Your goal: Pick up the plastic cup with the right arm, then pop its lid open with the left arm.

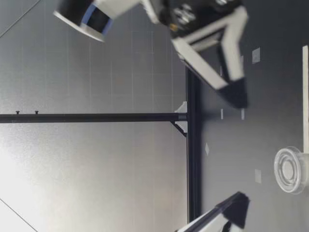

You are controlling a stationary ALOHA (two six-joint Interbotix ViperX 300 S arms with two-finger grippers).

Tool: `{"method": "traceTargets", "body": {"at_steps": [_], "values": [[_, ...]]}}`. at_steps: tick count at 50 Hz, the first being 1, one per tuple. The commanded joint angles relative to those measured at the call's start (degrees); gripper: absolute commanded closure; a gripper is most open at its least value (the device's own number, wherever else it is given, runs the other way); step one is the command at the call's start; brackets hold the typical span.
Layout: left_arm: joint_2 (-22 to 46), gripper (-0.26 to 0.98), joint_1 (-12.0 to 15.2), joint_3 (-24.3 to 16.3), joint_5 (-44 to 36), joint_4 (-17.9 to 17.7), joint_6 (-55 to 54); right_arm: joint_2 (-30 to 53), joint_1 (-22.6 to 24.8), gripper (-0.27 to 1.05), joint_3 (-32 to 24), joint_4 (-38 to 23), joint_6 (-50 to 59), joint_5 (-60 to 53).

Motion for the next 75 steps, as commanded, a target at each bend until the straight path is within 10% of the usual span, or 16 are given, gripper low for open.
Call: {"method": "traceTargets", "body": {"at_steps": [1, 75], "values": [[0.7, 0.69, -0.3, -1.2, -0.8, 0.2, 0.2, 1.1, 0.3, 0.18, -1.9, -0.1, 0.5, -0.6], [8.3, 0.69, -0.3, -1.6, -4.2, 0.3, 0.8, 14.1, 0.3, 0.08, -16.6, -0.1, 0.8, 8.6]]}}
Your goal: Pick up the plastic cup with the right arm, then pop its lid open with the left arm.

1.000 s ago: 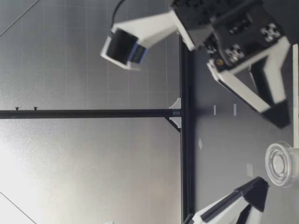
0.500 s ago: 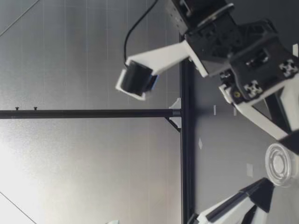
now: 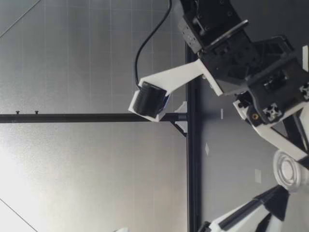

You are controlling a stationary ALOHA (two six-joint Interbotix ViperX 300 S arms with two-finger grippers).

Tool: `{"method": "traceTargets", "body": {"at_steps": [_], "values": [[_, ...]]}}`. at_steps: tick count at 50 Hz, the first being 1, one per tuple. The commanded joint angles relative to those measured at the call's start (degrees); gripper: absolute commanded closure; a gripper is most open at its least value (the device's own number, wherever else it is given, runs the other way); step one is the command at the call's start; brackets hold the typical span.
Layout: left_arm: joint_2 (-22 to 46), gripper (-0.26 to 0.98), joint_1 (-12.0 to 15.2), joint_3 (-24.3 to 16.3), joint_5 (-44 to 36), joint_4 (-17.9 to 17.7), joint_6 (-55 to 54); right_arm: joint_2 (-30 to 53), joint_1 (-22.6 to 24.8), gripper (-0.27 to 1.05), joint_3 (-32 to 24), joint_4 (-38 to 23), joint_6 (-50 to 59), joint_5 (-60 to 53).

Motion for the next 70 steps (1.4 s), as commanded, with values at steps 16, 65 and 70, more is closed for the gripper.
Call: {"method": "traceTargets", "body": {"at_steps": [16, 65, 70], "values": [[1.3, 0.69, -0.1, -0.4, -1.3, 0.2, 0.1, -0.9, 0.2, 0.09, -1.3, -0.5, -0.3, 0.6], [1.8, 0.69, -0.1, -0.7, -1.6, 0.1, -0.2, -2.1, 0.3, 0.43, -4.0, -1.6, -0.3, 8.6], [0.9, 0.69, -0.1, -0.4, -1.1, 0.2, -0.9, -2.5, 0.2, 0.43, -3.6, -1.6, 0.0, 8.8]]}}
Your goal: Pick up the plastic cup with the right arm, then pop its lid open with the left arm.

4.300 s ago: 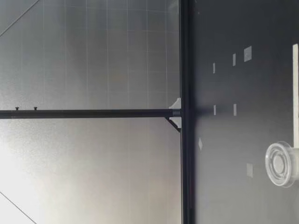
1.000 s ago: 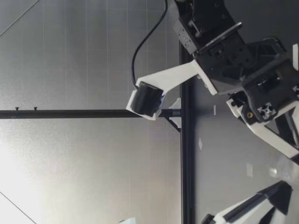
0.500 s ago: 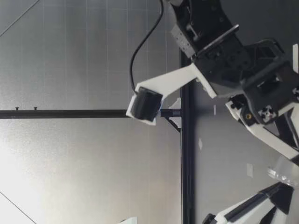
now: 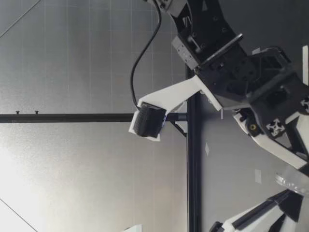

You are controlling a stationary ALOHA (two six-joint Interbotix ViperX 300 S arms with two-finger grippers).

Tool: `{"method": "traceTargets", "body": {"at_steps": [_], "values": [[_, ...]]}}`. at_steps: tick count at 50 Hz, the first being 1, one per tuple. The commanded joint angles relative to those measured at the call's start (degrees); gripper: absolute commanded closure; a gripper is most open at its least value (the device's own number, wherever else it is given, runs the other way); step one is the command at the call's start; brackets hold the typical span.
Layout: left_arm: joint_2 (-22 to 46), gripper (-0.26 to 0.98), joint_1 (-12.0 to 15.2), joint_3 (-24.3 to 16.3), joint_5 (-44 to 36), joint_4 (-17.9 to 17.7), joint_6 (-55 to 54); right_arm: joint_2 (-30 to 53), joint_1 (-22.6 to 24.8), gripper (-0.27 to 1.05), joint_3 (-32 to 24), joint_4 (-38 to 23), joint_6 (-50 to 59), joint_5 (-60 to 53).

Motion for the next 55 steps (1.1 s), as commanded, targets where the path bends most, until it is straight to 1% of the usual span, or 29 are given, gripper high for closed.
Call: {"method": "traceTargets", "body": {"at_steps": [1, 9, 14, 18, 22, 23, 26, 28, 30, 35, 39, 40, 44, 48, 52, 55], "values": [[-1.9, 0.69, -0.1, -0.2, -0.1, 0.0, -0.3, -2.5, 0.2, 0.43, -0.1, 0.0, 0.2, 0.4], [-7.1, 0.67, -0.1, 0.9, 0.0, -0.6, -1.8, -5.9, 0.0, 0.43, 4.0, 0.3, 0.2, -1.3], [-11.1, 0.58, -0.1, 1.5, -0.1, -0.5, -3.9, -9.1, 0.0, 0.43, 7.7, 0.2, -0.1, -5.5], [-13.8, 0.42, -0.1, 1.8, -0.6, -0.5, -7.5, -12.2, -0.2, 0.43, 11.3, 0.1, -0.4, -12.0], [-15.5, 0.18, -0.1, 1.8, -1.8, -0.5, -14.4, -15.0, -0.4, 0.43, 15.1, 0.1, -1.1, -19.7], [-15.6, 0.09, -0.1, 1.8, -2.5, -0.5, -17.1, -15.6, -0.6, 0.43, 16.0, 0.1, -1.4, -21.4], [-15.4, -0.07, -0.1, 1.7, -4.2, -0.6, -23.5, -17.3, -0.9, 0.43, 18.5, 0.1, -2.7, -26.8], [-14.9, -0.13, -0.1, 1.4, -5.6, -0.6, -29.0, -18.1, -1.1, 0.43, 19.5, 0.1, -3.6, -29.4], [-14.2, -0.12, -0.1, 1.2, -6.7, -0.6, -33.3, -18.9, -1.1, 0.43, 20.5, 0.1, -5.1, -31.9], [-12.1, -0.04, -0.1, 1.1, -11.1, -0.6, -46.1, -20.0, -1.1, 0.43, 21.8, 0.1, -9.4, -35.9], [-10.5, -0.03, -0.2, 1.1, -18.3, -0.6, -57.5, -20.0, -1.1, 0.43, 22.7, 0.1, -13.0, -38.4], [-9.8, -0.03, -0.4, 0.9, -21.4, -0.6, -61.1, -19.9, -1.1, 0.43, 22.9, 0.1, -13.6, -39.1], [-7.6, -0.03, -0.5, 0.1, -30.8, -0.4, -69.9, -19.2, -1.1, 0.43, 23.7, 0.0, -15.4, -43.3], [-4.9, -0.03, -1.2, -1.4, -36.7, -0.4, -73.7, -18.0, -1.1, 0.43, 24.8, -0.2, -15.5, -49.7], [-2.7, -0.03, -1.8, -2.9, -37.3, -0.4, -74.1, -16.9, -1.1, 0.43, 25.6, -0.2, -15.4, -54.2], [-1.8, -0.03, -2.0, -3.9, -37.3, -0.4, -73.8, -16.3, -1.1, 0.43, 25.5, -0.3, -15.2, -54.9]]}}
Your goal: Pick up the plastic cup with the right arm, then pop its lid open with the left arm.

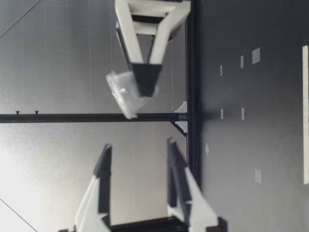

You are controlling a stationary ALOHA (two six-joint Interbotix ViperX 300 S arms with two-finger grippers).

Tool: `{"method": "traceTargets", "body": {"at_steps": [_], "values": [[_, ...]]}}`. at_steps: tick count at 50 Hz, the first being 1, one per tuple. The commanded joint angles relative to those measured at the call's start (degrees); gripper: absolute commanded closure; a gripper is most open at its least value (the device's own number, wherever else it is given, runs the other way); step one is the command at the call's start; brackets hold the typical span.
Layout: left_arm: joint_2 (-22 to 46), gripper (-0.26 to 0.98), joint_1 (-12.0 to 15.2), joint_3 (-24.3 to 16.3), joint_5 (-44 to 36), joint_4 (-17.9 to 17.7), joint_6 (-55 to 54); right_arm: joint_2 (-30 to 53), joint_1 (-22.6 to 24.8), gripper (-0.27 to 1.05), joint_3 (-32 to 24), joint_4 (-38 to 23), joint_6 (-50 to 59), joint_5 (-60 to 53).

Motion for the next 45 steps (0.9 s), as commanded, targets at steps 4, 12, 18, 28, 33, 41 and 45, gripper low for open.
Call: {"method": "traceTargets", "body": {"at_steps": [4, 12, 18, 28, 33, 41, 45], "values": [[0.4, -0.03, -0.4, -2.6, -1.1, 0.3, 1.1, 0.4, -0.3, 0.43, -0.9, -0.2, 0.3, -0.1], [-0.7, -0.03, -0.4, -2.6, -0.7, 0.2, 3.4, 0.4, -0.4, 0.44, -3.1, -0.2, 0.2, 5.4], [-1.1, -0.03, -0.4, -3.0, -0.8, 0.2, 4.0, 0.9, -0.3, 0.44, -4.7, -0.4, 0.2, 8.1], [-1.2, -0.03, -0.4, -2.7, -1.0, 0.2, 4.2, 2.0, -0.3, 0.44, -6.1, -0.3, 0.4, 9.0], [-2.2, -0.03, -0.4, -2.9, -1.3, 0.3, 4.4, 2.9, -0.3, 0.45, -6.2, 0.1, 1.2, 11.5], [-5.9, -0.02, -0.4, -2.5, -0.8, 0.1, 9.1, 6.2, 0.4, 0.53, -5.7, 0.0, 7.6, 13.4], [-7.6, -0.02, -0.4, -2.1, 0.0, -0.1, 11.6, 6.9, 1.1, 0.56, -5.5, 0.0, 8.6, 13.4]]}}
